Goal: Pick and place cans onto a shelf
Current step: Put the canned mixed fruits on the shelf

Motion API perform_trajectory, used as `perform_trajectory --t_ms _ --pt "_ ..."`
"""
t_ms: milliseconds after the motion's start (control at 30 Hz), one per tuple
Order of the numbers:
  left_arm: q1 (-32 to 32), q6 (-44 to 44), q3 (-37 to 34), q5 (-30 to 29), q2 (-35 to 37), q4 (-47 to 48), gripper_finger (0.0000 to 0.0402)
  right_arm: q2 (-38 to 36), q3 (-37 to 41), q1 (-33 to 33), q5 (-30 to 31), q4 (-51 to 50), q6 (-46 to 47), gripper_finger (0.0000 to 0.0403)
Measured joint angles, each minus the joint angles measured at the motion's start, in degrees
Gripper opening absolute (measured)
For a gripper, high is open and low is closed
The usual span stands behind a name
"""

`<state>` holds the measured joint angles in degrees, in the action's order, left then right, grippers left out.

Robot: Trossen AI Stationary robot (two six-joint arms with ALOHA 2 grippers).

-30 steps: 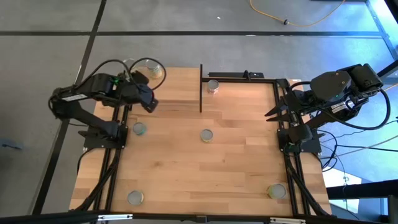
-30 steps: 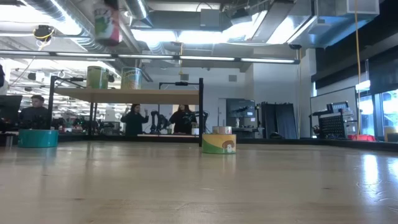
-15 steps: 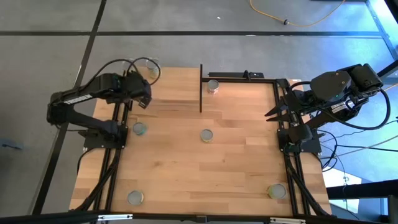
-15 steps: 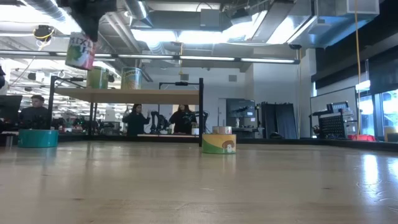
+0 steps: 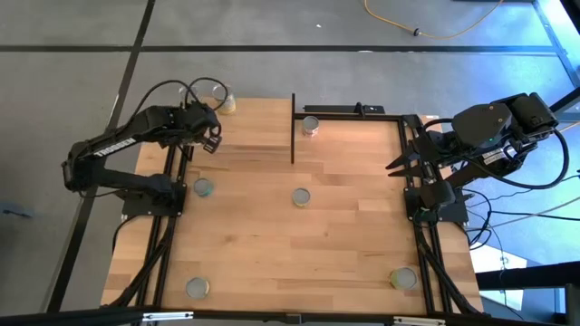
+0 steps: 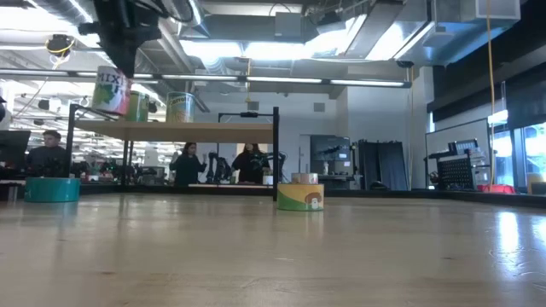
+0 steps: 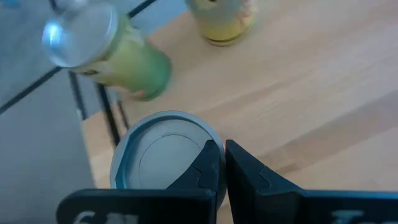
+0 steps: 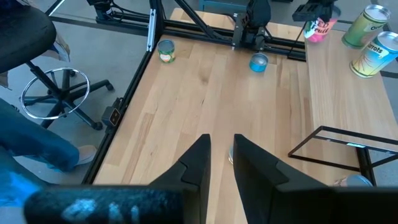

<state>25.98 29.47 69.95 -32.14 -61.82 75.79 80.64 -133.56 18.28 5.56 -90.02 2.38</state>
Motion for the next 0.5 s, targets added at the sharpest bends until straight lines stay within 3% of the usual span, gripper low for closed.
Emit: perform_trajectory --t_ms 300,500 --pt "5.6 -7.6 -4.5 4.2 0.0 -10.0 0.0005 0.0 0.0 0.0 0.0 0.0 0.1 0.0070" --pt "8.2 -8.9 -5.2 5.0 0.1 -10.6 0.0005 0.0 0.0 0.0 0.0 0.0 0.1 0.0070"
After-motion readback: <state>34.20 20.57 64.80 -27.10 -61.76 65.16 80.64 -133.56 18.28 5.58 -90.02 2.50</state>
